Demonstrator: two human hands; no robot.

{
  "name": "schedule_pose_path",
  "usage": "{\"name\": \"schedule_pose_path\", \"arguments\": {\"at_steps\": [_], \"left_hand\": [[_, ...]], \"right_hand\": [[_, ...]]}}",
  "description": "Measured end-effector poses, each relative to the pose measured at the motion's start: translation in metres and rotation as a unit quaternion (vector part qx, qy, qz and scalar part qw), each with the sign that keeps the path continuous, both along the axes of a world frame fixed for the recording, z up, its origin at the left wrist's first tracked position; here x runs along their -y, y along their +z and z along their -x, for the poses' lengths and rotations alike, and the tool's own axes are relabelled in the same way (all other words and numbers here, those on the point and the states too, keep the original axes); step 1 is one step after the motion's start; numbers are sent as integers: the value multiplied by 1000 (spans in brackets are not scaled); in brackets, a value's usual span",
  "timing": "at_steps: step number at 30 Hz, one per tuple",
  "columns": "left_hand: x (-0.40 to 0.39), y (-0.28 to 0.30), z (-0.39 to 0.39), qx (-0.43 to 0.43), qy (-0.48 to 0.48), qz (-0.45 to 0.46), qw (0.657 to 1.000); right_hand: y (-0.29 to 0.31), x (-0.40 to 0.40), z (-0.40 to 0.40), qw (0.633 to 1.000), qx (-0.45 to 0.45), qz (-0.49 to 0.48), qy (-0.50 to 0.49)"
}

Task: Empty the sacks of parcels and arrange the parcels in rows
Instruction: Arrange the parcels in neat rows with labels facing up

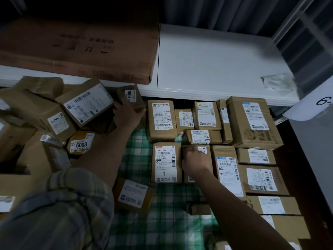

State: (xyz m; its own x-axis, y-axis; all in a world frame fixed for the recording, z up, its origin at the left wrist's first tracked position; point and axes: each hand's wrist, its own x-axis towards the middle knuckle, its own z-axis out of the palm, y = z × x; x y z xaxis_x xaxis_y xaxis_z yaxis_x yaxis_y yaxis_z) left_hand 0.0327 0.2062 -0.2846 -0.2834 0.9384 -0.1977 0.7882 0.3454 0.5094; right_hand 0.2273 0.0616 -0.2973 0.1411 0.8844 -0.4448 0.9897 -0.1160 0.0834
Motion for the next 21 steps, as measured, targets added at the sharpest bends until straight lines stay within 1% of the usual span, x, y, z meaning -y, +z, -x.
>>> {"name": "schedule_pose_path", "arguments": {"at_steps": [3, 7, 11, 17, 20, 21], "left_hand": [[2, -1, -1, -6, 11, -8, 1000], [0, 1, -11, 53, 47, 10, 997], [-2, 6, -13, 58, 67, 3, 996], [13, 10, 2, 66, 37, -18, 997], [27, 18, 15, 71, 9, -49, 996], [32, 19, 19, 80, -5, -72, 994]], "right_hand": [[3, 1, -2, 1000, -3, -2, 17], [5, 4, -6, 999, -9, 0, 35], [4, 3, -8, 999, -8, 3, 36], [8, -6, -9, 999, 0, -3, 41], [19, -12, -5, 997, 11, -40, 67], [19, -14, -5, 995, -6, -64, 78]]}}
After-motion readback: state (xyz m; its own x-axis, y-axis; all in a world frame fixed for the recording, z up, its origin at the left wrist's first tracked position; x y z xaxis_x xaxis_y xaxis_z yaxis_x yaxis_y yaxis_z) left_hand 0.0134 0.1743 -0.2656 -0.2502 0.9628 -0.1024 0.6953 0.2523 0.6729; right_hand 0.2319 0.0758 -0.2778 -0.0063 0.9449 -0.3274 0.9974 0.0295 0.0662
